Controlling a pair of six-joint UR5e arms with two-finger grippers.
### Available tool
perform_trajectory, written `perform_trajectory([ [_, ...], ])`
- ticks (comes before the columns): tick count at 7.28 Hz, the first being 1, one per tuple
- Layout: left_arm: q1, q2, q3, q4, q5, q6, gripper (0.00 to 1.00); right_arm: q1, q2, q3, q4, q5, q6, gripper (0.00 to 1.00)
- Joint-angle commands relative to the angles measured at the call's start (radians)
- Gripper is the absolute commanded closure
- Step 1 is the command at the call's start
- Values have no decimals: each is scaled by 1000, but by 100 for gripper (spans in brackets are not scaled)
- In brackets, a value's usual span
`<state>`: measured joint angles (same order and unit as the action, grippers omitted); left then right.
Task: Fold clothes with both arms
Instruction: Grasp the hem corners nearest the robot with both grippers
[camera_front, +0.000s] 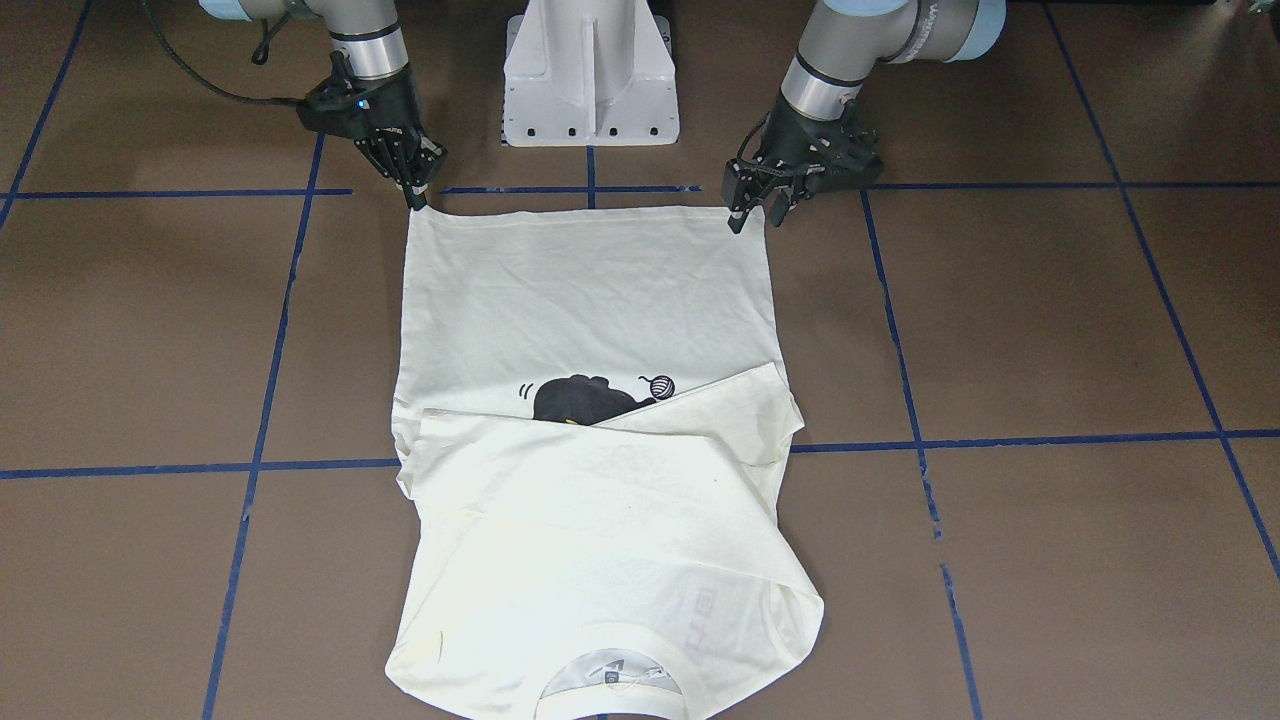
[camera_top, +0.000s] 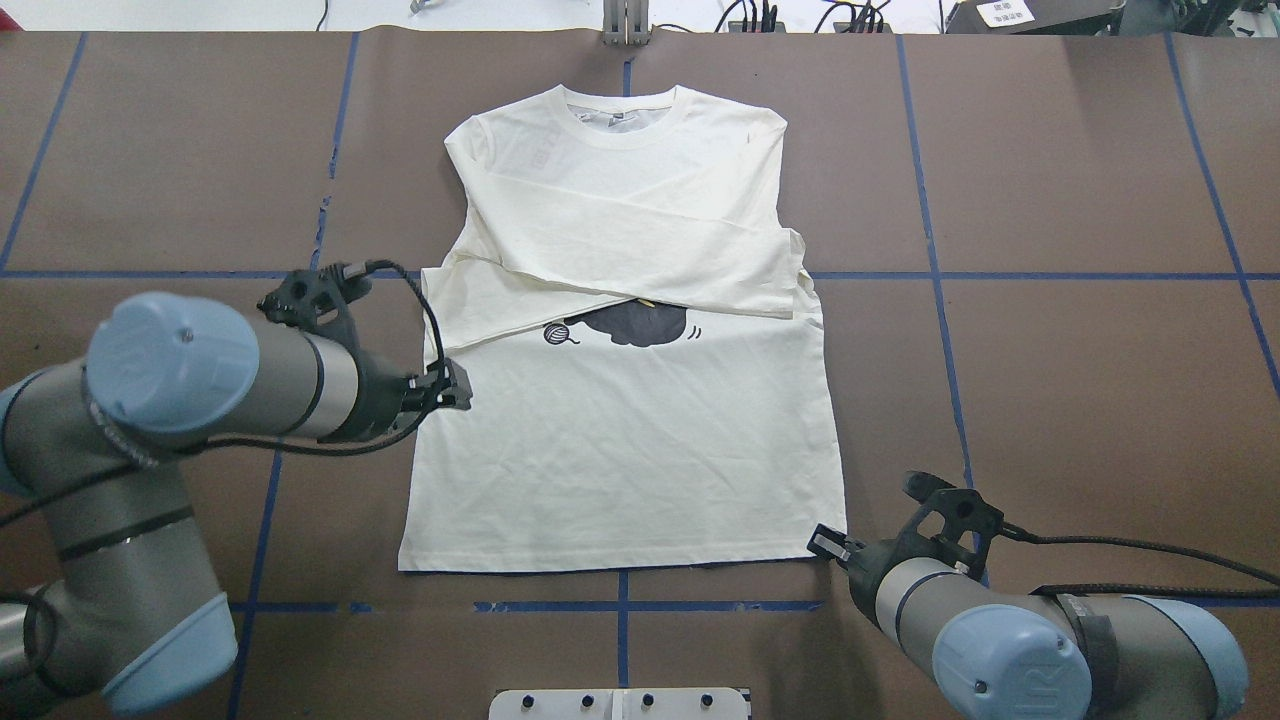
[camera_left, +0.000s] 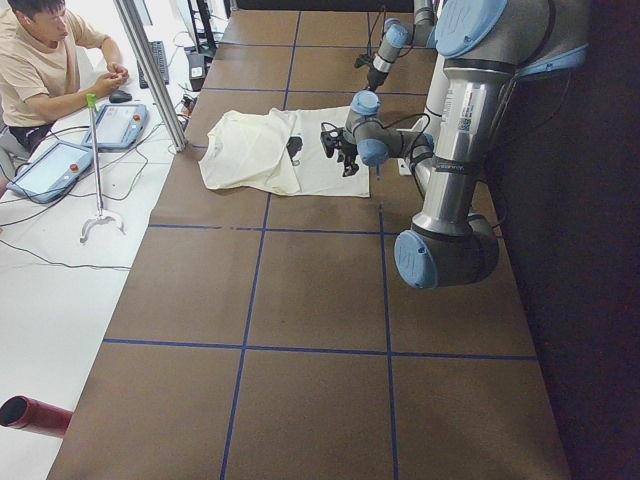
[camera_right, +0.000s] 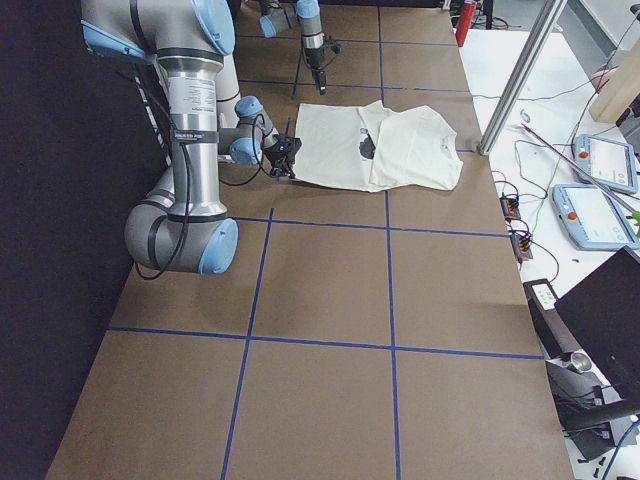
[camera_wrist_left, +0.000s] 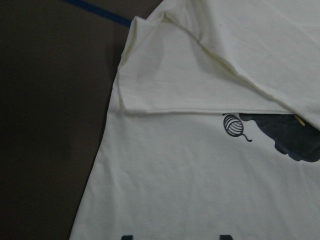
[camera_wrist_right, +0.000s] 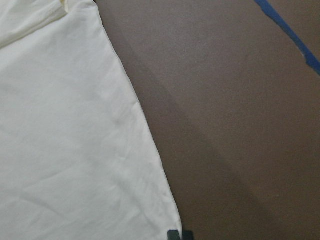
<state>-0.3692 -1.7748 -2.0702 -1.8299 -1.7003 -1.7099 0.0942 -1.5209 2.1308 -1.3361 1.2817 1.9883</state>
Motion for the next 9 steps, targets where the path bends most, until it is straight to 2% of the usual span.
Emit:
perform_trajectory([
  [1, 126, 23, -14, 79, 85, -89, 35, 1, -16, 3, 2, 15, 0, 100],
  [7, 151, 17, 51, 103, 96, -103, 41, 1, -15, 5, 3, 13, 0, 100],
  [9, 153, 12, 52, 101, 96, -103, 46, 1, -15, 5, 3, 13, 0, 100],
])
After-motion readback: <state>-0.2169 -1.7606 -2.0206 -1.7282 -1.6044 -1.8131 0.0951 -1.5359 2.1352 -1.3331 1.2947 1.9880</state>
